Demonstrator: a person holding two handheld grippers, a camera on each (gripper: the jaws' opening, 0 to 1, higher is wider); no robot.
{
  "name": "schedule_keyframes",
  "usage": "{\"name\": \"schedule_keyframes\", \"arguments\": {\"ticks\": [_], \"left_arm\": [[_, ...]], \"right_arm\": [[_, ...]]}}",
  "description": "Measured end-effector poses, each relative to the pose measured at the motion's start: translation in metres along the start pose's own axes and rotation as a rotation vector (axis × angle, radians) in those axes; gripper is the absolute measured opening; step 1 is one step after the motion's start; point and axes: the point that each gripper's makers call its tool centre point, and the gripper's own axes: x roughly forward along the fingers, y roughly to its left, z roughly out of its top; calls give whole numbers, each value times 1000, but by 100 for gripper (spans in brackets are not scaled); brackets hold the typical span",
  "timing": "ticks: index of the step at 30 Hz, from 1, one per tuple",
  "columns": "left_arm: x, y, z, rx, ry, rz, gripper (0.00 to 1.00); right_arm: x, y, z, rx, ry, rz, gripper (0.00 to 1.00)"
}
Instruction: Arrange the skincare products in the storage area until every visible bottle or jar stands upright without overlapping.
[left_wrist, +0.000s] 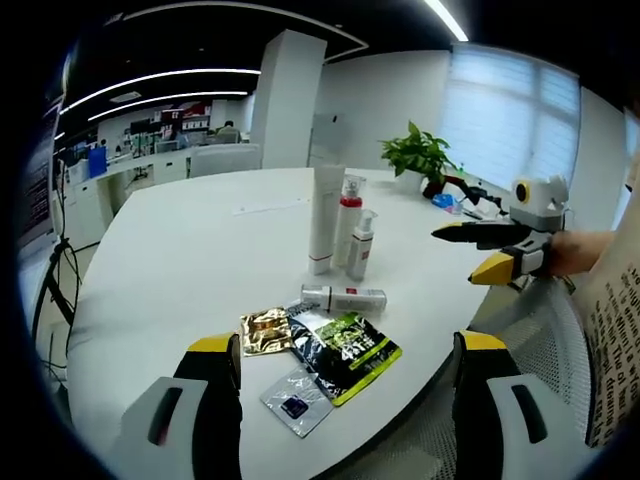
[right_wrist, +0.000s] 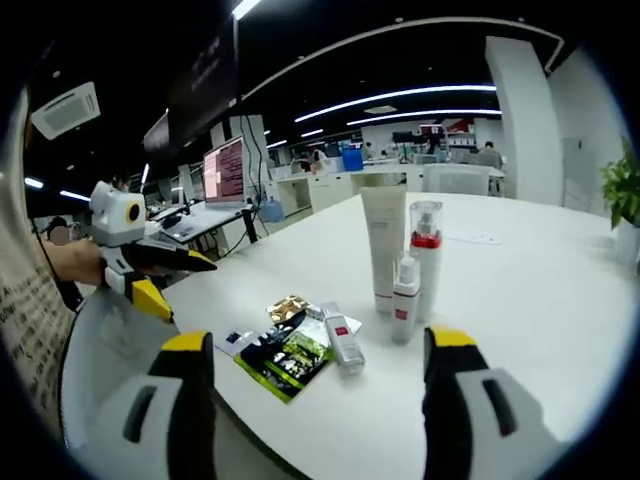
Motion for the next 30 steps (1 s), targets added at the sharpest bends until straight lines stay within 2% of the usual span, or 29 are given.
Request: {"name": "schedule_keyframes", "arguments": {"ticks": [5,9,11,15,19,28,30], "left_arm": [[0,1,5,-11,-16,5,85],[1,2,8,-11,-25,7,85],[1,2,8,-11,-24,5,85],[0,1,8,-16,-21,2,85],[-1,2,7,-21,-17,2,84],[-1,5,1,-32,2,1,83],[1,4,1,-33,3,-2,83]], "right_arm": [[14,-1,-5,14,16,15,80],[37,-6,-19,-27,106,34,72],[52,-8,-20,-60,120,48,69],[80,-11,-31,-109,180,78,56],[101,-20,-50,-135,276,81,51],[122,-24,-69,-172,370,106,42],[124,-23,-70,-172,375,119,35]]}}
